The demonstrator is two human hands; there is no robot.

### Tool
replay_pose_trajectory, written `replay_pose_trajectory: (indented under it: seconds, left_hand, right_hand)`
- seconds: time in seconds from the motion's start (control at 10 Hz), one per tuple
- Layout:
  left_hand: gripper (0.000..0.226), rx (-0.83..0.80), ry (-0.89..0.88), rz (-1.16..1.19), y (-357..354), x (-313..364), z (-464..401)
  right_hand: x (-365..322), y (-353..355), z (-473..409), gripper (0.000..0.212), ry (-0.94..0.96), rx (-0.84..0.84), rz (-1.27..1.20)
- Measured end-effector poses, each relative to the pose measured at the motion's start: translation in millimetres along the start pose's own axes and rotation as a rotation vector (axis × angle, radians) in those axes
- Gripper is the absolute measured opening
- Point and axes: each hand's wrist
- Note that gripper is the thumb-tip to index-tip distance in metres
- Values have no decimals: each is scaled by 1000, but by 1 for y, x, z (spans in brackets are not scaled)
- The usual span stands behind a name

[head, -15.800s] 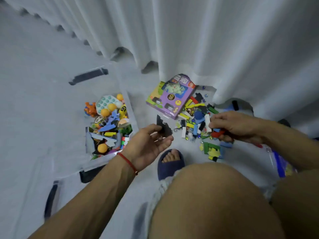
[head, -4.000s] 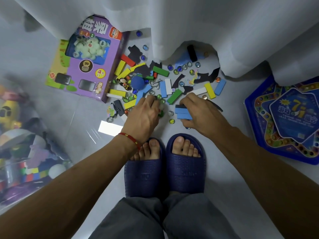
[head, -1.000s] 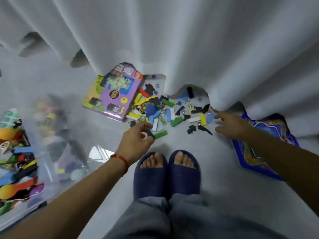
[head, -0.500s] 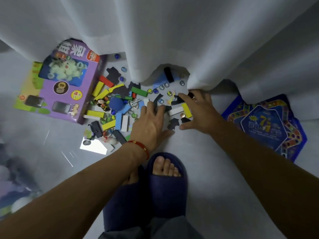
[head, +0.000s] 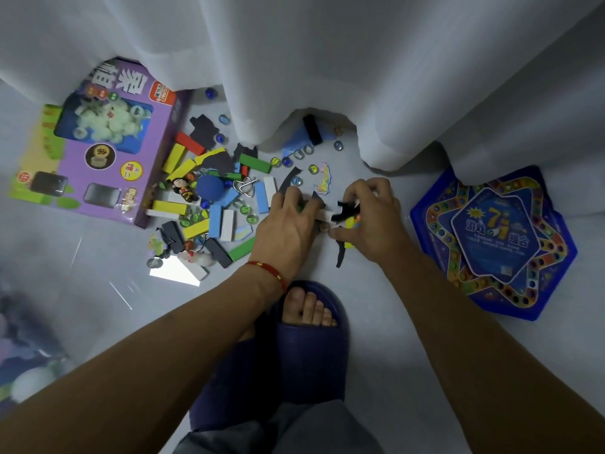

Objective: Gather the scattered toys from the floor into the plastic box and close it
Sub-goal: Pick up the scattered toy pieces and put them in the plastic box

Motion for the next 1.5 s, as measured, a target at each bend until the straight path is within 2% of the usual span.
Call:
replay_pose_trajectory:
  seconds: [0.1,0.2,0.4,0.5,0.7,0.8,0.9,1.0,1.1,1.2,1.3,1.4,1.5]
  left_hand:
    - [36,19,12,48,0,-3,1]
    - [24,16,-2,7,-4,-9,1]
    - [15,35,-58,-58,-6,-18,1]
    - [19,28,-111,-109,-8,-22,2]
    - [14,49,-251,-178,-7,-31,5]
    - [15,50,-249,-146,-5,-32,4]
    - [14,60,-252,-101,-5,-31,9]
    - [14,69,-224,-29,-5,-34,13]
    - [15,67,-210,-14,-7,-37,13]
    - [16,52,-212,4,-8,-40,10]
    - [16,53,-195,-4,-6,-42,9]
    - [17,56,-188,-23,-4,-42,10]
    - [19,55,-187,-26,-2,-44,11]
  right_hand:
    - [6,-1,5,44,38,30,1]
    - [9,-2,9,33,87,47,32]
    - [10,1,18,26,154,160,-97]
    - [12,3,18,23,93,214,-228]
    - [14,17,26,13,-230,300,-809]
    - [20,23,29,14,-275,197,-846]
    - [33,14,33,43,-284,22,-665]
    - [35,37,13,59,-205,239,268]
    - [16,33,31,20,27,-147,113]
    - [7,35,25,34,133,-135,155]
    - [6,28,16,44,120,-187,160]
    - [3,28,11,41,104,-232,198]
    - [2,21,8,44,13,-272,215]
Point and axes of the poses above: each hand's wrist, its own z-axis away from the middle knuckle, its own y-axis out of the back of the hand, x = y × z, and after that the axes turned 6 degrees about -z, right-handed
